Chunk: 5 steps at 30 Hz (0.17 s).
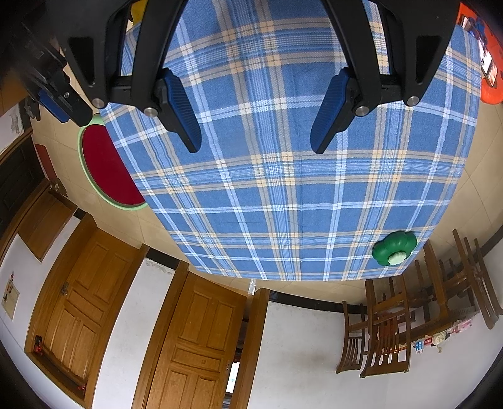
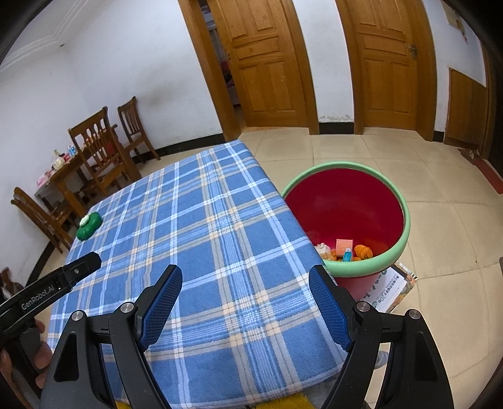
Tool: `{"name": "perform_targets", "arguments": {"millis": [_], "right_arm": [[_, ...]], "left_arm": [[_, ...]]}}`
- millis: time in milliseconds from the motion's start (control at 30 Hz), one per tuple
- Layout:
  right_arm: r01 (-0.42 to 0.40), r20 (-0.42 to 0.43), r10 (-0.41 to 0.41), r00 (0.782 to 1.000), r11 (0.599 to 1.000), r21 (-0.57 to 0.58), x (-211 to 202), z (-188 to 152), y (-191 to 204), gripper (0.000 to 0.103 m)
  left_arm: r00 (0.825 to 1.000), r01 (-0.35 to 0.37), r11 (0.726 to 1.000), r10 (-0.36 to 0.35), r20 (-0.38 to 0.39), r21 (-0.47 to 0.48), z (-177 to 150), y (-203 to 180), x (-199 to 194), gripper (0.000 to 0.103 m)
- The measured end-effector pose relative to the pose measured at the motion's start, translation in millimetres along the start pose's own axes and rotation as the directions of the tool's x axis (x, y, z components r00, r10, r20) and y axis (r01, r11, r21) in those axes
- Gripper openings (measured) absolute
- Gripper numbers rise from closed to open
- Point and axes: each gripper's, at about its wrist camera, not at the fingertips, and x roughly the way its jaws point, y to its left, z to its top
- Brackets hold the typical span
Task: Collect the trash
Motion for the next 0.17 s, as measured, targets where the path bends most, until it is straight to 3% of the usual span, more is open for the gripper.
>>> {"name": "perform_targets", "arguments": {"millis": [167], "right_arm": [[0.005,-0.008,-0.005,1.000,1.000,-0.013,2.5,2.5,4.2,0.084]], "left_arm": [[1.000,0.001,1.000,-0.001,-0.007,-0.008,0.3,1.7,3.4,0.072]]}}
